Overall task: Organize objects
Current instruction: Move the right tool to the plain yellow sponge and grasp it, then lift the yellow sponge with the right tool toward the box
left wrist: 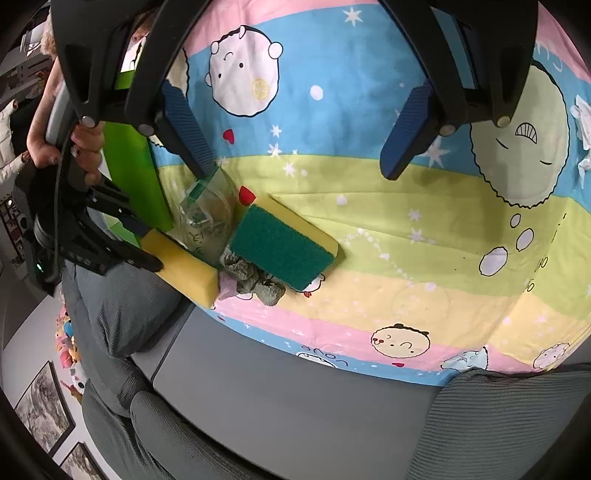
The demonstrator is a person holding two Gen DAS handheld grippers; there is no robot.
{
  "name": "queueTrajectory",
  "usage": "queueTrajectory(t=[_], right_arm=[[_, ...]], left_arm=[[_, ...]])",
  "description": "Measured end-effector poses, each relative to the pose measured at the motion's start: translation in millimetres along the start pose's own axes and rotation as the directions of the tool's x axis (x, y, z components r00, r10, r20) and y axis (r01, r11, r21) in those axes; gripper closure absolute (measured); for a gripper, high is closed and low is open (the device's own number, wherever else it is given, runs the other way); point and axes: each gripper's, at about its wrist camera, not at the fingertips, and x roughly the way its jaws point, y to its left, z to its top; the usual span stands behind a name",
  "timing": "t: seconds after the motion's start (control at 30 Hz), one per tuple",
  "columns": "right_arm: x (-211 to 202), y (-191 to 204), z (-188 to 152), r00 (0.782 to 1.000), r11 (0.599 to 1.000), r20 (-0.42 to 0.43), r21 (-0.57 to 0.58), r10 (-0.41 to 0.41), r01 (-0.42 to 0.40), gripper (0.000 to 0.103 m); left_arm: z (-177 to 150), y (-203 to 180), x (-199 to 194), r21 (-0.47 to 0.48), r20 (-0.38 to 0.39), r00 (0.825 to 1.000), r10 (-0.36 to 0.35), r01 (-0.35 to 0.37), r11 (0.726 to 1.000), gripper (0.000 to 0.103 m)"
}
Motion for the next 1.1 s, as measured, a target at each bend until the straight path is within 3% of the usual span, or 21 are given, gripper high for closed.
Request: queueTrajectory(t=[0.17,0.37,0.6,0.8,0.93,1.0,1.1], right_arm=[[-29,11,-15,0.999,0.998,-0.002,-0.054,0.036,-0.036,0.065],[-37,13,-54,0.993,0.994,-0.121,-0.109,0.017,-0.031,0.065],[-45,16,-94,0.986,0.977,-0.159,-0.211,-0.044,0.009,0.065],[-15,-2,-102,0.959,0.977,-0.256,-0.200,-0.123,0.072,0.065],[-13,-13,-98,0.955,0.982,-0.260,-0.159,-0.140,0.101,0.058],[-15,-18,-97,0.954,0.980,-0.252,-0.156,-0.163,0.126,0.046],[-21,-24,-93,0.962,0.984,-0.225,-0.128,-0.154,0.127,0.045]], left_arm=[[0,1,-4,-0.010,0.000,0.999,-0.039,0.039,0.999,0.012],[-1,-1,-4,-0.017,-0.027,0.995,-0.096,0.096,0.995,0.012],[-10,-11,3,0.003,-0.100,0.984,-0.149,0.150,0.989,0.012],[-22,-18,23,-0.005,-0.190,0.971,-0.146,0.148,0.989,0.012],[-29,-24,33,0.007,-0.228,0.965,-0.127,0.132,0.991,0.013],[-31,-25,35,0.015,-0.236,0.964,-0.119,0.126,0.992,0.013],[-33,-28,38,0.022,-0.248,0.962,-0.115,0.125,0.992,0.013]])
